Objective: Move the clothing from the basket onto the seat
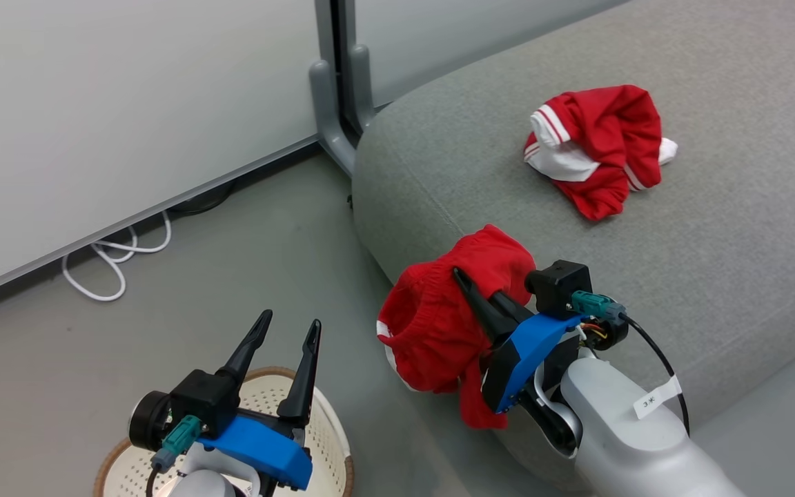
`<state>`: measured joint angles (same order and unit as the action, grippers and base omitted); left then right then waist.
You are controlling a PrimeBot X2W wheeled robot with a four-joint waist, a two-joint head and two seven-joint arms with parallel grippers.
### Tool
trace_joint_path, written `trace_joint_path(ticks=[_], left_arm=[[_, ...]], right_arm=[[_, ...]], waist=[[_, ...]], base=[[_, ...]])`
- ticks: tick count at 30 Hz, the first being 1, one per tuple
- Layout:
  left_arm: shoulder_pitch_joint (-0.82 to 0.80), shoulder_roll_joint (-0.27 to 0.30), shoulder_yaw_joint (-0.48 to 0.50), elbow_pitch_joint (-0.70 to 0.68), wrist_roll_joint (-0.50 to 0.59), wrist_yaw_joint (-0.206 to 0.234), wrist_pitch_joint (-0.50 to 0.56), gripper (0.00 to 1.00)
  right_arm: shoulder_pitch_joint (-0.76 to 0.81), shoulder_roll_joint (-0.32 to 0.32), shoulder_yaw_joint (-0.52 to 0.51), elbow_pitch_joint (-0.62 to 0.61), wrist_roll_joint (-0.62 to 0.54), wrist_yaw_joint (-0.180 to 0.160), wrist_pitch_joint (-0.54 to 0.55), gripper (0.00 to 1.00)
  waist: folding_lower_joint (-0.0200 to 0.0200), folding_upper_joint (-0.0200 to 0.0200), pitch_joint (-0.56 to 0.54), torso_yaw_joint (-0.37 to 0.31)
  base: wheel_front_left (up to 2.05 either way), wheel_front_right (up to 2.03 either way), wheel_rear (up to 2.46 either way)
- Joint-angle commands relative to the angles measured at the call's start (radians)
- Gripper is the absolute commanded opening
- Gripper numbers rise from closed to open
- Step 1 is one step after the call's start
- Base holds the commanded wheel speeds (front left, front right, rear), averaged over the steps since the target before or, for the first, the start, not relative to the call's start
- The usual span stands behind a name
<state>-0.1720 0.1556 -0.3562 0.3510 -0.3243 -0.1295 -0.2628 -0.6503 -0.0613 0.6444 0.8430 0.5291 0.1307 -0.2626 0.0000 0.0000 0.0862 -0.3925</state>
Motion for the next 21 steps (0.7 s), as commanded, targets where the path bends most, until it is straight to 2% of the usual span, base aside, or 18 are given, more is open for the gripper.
trace_joint_path(ticks=[1, 8, 21], left_arm=[[-0.015, 0.005, 0.004, -0.003, 0.002, -0.001, -0.003, 1.0], [-0.026, 0.013, -0.001, 0.004, 0.008, -0.001, -0.003, 1.0], [-0.031, 0.02, -0.006, 0.01, 0.01, -0.001, -0.003, 1.0]], right_arm=[[0.008, 0.002, 0.002, -0.007, -0.003, 0.0, -0.003, 0.0], [0.006, 0.007, 0.001, -0.014, 0.0, 0.0, -0.003, 0.0], [0.017, 0.011, -0.021, -0.023, -0.007, 0.0, -0.003, 0.0]], waist=[[0.0, 0.0, 0.007, -0.019], [0.0, 0.0, 0.023, -0.059], [0.0, 0.0, 0.033, -0.079]], base=[[0.0, 0.0, 0.0], [0.0, 0.0, 0.0], [0.0, 0.0, 0.0]])
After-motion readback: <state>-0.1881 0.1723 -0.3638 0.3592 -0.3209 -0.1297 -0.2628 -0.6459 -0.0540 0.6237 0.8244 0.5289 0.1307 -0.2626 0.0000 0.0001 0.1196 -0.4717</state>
